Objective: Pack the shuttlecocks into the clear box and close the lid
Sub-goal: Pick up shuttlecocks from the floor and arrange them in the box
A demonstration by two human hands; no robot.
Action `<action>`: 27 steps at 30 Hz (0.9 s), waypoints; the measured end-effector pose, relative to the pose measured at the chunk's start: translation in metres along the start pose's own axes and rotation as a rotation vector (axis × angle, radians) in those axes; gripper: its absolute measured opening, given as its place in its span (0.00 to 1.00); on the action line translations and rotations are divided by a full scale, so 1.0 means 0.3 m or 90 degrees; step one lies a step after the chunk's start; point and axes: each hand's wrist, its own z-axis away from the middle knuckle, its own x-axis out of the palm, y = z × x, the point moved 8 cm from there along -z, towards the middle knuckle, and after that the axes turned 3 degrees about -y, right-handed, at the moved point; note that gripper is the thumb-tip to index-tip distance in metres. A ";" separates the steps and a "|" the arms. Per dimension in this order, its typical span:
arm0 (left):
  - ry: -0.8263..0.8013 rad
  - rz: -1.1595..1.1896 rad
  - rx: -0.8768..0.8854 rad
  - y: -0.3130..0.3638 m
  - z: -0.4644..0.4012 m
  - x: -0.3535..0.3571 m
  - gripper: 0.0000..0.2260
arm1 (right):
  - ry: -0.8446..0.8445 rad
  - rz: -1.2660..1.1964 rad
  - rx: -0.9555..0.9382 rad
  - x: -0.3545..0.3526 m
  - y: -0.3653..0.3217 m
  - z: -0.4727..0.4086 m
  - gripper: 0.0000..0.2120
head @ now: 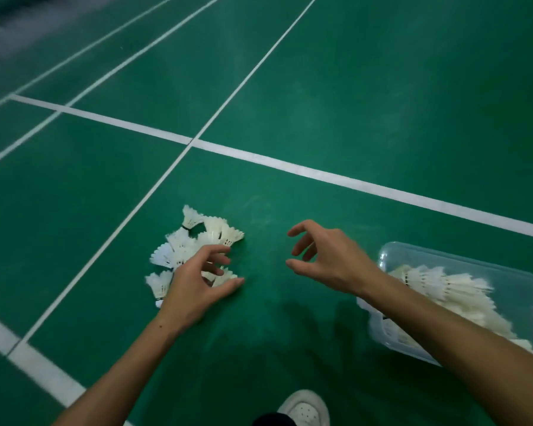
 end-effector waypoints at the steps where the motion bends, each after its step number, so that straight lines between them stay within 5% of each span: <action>1: 0.011 -0.002 -0.024 -0.061 0.021 -0.043 0.24 | -0.016 0.003 -0.013 0.045 -0.032 -0.040 0.24; 10: 0.019 -0.106 -0.136 -0.396 0.147 -0.219 0.30 | -0.129 0.006 -0.054 0.433 -0.158 -0.260 0.24; 17: 0.063 -0.106 -0.199 -0.459 0.115 -0.142 0.24 | -0.140 0.015 -0.022 0.597 -0.166 -0.302 0.29; 27: -0.082 -0.305 -0.099 -0.347 -0.066 0.040 0.27 | -0.126 0.059 -0.016 0.553 -0.086 -0.246 0.25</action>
